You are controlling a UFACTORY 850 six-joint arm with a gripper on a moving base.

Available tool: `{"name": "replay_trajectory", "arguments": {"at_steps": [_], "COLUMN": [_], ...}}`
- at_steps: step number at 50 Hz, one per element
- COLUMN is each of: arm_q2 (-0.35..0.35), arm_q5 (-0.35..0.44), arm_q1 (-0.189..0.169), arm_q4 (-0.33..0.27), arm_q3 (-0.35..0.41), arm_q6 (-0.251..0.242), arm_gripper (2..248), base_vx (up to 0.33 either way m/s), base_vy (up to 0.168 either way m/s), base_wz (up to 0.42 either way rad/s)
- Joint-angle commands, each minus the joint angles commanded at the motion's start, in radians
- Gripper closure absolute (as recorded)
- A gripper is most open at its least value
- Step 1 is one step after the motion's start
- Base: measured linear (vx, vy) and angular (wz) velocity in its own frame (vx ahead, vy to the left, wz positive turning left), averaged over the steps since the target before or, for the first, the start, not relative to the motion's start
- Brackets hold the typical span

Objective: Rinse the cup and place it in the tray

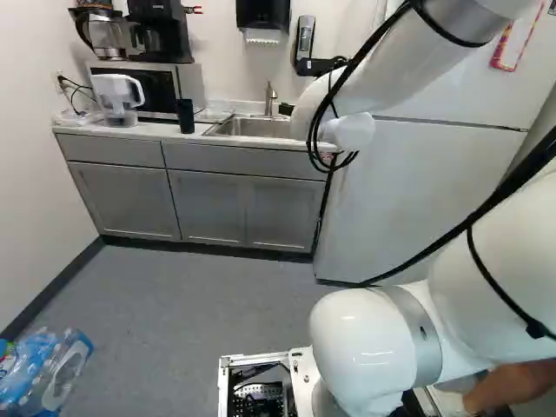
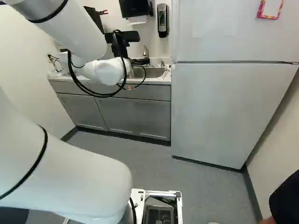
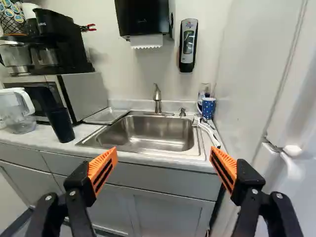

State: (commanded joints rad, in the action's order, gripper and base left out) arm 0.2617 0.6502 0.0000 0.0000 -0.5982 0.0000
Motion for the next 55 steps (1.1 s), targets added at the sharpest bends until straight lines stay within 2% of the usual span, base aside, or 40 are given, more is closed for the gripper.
{"name": "replay_trajectory", "arguments": {"at_steps": [55], "arm_q2": [-0.023], "arm_q5": [-0.12], "arm_q1": [0.0], "arm_q4": [0.0], "arm_q3": [-0.136], "arm_q6": [0.0], "arm_gripper": [3], "base_vx": [0.0], "base_vy": [0.0], "base_wz": [0.0]}}
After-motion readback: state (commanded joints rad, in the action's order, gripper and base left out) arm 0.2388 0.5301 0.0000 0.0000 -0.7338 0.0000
